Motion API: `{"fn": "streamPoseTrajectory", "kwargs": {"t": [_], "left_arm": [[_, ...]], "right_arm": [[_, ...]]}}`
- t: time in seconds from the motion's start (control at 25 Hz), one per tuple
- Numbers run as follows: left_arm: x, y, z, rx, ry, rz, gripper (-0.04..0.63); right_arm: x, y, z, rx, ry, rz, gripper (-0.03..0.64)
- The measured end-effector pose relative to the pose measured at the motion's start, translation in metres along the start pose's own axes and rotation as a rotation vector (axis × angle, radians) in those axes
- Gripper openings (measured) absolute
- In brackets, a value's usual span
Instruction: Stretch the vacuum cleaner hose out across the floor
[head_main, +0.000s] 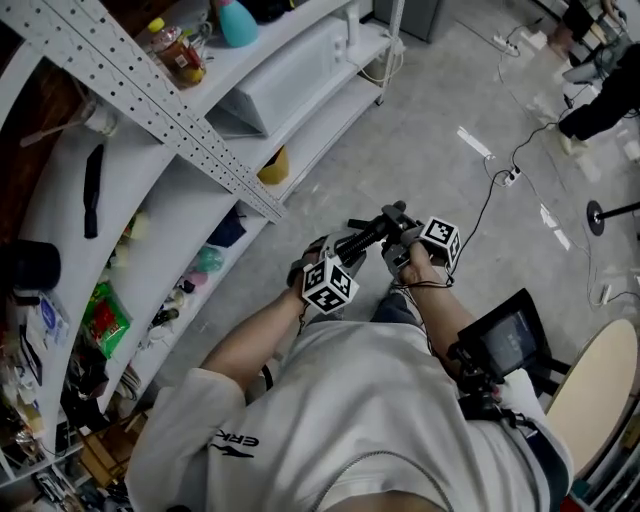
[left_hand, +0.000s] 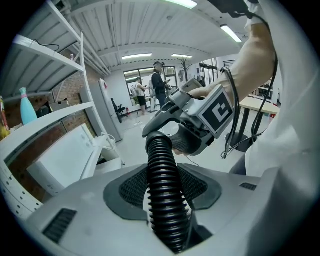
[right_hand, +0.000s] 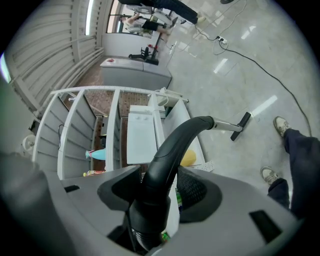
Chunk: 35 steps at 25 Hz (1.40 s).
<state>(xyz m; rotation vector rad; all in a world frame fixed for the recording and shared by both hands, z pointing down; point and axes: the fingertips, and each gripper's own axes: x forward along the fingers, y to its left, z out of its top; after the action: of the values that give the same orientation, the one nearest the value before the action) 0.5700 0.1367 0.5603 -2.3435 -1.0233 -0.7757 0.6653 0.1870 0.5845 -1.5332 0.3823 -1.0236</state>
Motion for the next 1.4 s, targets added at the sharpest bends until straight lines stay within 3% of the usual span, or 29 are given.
{"fn": "streamPoseTrajectory", "kwargs": {"t": [0.4,0.84,1.4], "left_arm": [[0.081,0.024,0.073,-0.047,0.022,0.059,0.173],[0.164,0.039,0.149,-0.047,0.023,0.1,0.173],[0.272,0.09,0.213,-0.019,0.001,0.025,0.173]], "right_arm": [[0.003,0.017,0.109,-0.034,0.073,-0.002,0.224],[-0.01,0.026,0.221,-0.044,0.096,0.022,0.224],[0.011,0.032,0.356,-0.048,0.038,0.001,0.224]]}}
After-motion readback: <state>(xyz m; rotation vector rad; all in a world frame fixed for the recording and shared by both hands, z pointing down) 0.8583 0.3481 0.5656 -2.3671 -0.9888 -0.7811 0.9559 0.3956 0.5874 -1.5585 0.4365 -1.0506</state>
